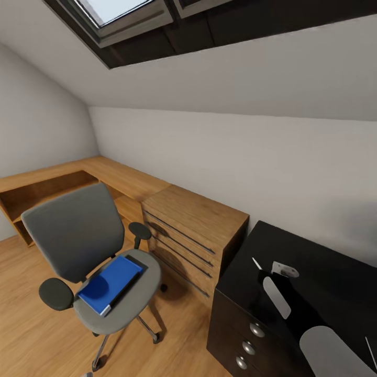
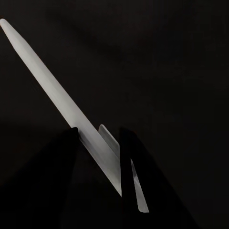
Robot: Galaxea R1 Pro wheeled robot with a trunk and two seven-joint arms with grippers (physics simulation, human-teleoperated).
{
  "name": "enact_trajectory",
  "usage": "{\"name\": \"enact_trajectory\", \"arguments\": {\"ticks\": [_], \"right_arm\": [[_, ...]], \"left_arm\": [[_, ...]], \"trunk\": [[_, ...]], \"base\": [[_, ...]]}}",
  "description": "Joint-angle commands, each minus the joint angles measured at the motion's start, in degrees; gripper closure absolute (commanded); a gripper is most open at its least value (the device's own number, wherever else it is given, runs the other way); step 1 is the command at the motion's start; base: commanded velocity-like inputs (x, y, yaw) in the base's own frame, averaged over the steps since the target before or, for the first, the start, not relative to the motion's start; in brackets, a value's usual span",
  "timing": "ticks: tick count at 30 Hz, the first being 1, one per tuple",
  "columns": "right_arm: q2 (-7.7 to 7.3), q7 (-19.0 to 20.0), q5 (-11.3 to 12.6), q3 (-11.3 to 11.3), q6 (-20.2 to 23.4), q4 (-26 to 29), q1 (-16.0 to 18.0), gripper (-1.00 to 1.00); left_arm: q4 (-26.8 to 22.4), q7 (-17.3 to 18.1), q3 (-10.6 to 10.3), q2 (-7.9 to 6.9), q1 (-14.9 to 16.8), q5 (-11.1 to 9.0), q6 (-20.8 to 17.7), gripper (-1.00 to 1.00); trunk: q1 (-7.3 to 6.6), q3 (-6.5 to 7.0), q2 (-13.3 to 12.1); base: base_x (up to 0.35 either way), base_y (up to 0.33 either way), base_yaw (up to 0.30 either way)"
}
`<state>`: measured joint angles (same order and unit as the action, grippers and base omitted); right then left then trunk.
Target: In the bedroom, organize the workspace by keeping the computer under the desk, ensuring the monitor is on the desk, placing the keyboard on the desk next to the monitor, placing the mouse on the desk next to the keyboard, moving the folder from the swivel chair onto the desk next to the mouse, stacking the notebook on top of the folder with the pen on top of the notebook, and positioning the swivel chair next to the desk.
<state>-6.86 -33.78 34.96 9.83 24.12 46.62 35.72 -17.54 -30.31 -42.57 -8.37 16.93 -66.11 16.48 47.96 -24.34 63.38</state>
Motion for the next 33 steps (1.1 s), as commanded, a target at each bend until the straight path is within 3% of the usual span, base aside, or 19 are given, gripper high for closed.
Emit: {"name": "enact_trajectory", "arguments": {"ticks": [1, 19, 33], "right_arm": [[-0.08, -0.49, 0.36, 0.43, 0.22, 0.14, 0.05, 1.0], [-0.01, -0.31, 0.52, 2.63, 0.22, -1.19, 0.05, 1.0], [0.0, 3.94, 0.47, 2.65, 0.31, -4.99, 0.09, 1.0]], "left_arm": [[-0.13, -0.29, -0.49, -0.06, 0.03, -0.57, 0.39, -1.0], [-0.24, -0.35, -0.63, 0.05, 0.03, -0.1, 0.96, -1.0], [-0.43, -0.59, -0.68, 0.09, 0.03, 0.1, 2.22, -1.0]], "trunk": [[0.0, -0.07, 0.04], [0.0, -0.07, 0.04], [0.0, -0.07, 0.04]], "base": [[0.01, 0.0, 0.0], [0.114, 0.056, 0.0], [0.001, 0.001, 0.0]]}}
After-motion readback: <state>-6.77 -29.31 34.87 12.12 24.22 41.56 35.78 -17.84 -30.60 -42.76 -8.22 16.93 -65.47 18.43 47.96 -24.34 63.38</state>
